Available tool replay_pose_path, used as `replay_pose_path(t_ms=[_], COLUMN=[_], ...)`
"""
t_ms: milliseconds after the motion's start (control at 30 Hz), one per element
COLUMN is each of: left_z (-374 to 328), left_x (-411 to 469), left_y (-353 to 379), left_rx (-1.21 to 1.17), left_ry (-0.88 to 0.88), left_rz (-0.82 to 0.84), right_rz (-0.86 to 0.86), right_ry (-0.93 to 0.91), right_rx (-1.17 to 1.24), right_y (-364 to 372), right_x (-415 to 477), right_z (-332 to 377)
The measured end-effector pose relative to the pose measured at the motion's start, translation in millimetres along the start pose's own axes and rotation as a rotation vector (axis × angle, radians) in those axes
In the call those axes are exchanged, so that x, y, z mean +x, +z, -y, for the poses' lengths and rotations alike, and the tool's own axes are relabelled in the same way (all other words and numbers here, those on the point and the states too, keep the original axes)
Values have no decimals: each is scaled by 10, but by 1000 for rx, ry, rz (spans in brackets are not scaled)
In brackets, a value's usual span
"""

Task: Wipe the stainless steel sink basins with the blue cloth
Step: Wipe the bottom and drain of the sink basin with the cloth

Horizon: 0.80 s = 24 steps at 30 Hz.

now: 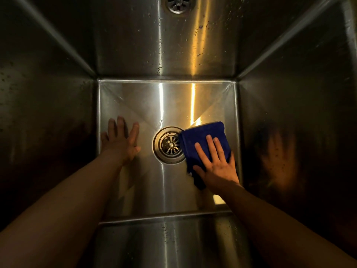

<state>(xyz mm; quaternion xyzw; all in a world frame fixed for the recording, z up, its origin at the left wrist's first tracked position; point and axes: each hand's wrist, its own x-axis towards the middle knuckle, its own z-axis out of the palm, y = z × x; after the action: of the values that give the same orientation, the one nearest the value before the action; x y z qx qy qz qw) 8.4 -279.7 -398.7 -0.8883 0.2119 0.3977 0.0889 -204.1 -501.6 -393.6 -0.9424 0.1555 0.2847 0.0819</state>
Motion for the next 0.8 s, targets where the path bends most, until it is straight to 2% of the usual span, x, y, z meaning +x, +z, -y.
replay_pose_path(t_ms=[100,200,367,567,800], left_z=[1,6,13,-13,-4], left_x=[12,28,65,44,22], left_y=[0,10,37,2,-32], left_rx=[-6,-4,0,1,-30], left_ry=[3,1,1,0,14], left_rz=[-14,-14,-29,11,22], right_rz=[-72,-164,-116,-151,-42], right_ry=[28,133,243,96,54], right_rx=[-30,33,-22,-78,-87], right_y=[-85,-409,-843,-696,-139], right_x=[204,750,1476,1189,219], right_z=[30,142,266,102,88])
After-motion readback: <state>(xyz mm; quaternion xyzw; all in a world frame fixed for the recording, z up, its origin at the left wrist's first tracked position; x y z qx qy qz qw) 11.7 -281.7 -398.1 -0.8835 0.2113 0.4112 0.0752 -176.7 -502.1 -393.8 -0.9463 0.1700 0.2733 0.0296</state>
